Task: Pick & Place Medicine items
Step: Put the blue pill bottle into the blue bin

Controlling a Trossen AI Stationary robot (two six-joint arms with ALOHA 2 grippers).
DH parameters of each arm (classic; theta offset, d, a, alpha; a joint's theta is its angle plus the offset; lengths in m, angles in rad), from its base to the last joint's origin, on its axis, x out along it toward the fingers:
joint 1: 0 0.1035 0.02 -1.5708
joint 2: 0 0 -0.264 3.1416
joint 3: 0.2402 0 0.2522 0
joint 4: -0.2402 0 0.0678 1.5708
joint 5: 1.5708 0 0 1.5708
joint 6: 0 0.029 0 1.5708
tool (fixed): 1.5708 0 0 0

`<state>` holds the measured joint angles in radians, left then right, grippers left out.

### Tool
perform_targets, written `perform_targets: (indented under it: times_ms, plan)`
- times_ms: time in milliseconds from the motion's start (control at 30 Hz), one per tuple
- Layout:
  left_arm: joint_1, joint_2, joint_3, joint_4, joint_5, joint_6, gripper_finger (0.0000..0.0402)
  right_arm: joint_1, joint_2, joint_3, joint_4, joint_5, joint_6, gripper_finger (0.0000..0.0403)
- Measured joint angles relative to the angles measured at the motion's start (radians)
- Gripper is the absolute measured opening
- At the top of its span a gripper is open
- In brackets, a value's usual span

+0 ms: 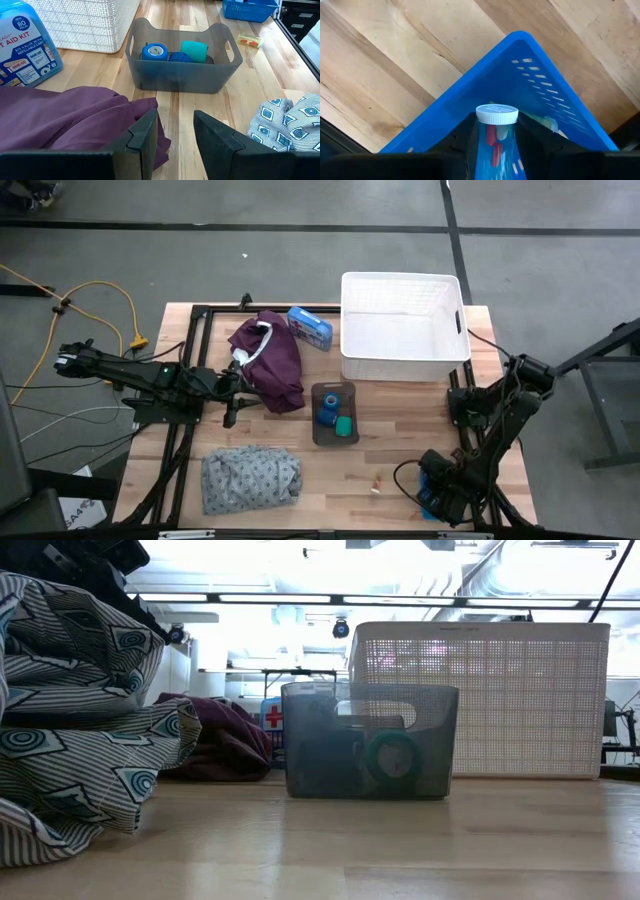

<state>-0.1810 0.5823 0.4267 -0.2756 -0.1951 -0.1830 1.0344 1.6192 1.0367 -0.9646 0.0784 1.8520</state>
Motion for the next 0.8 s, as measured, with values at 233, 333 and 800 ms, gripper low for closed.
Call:
perform_targets:
  times_ms: [233, 333, 800]
  plan:
    - [0.0, 0.0, 0.0, 0.0, 0.0, 0.0, 0.0123, 0.0, 0.0, 0.0, 0.027, -0.031, 0.105, 0.0105]
    - [0.0, 0.0, 0.0, 0.0, 0.0, 0.0, 0.0123, 0.0, 0.0, 0.0, 0.045, -0.034, 0.119, 0.0105]
    - [0.0, 0.0, 0.0, 0.0, 0.0, 0.0, 0.0123, 0.005, 0.028, 0.0, 0.055, -0.058, 0.138, 0.0157]
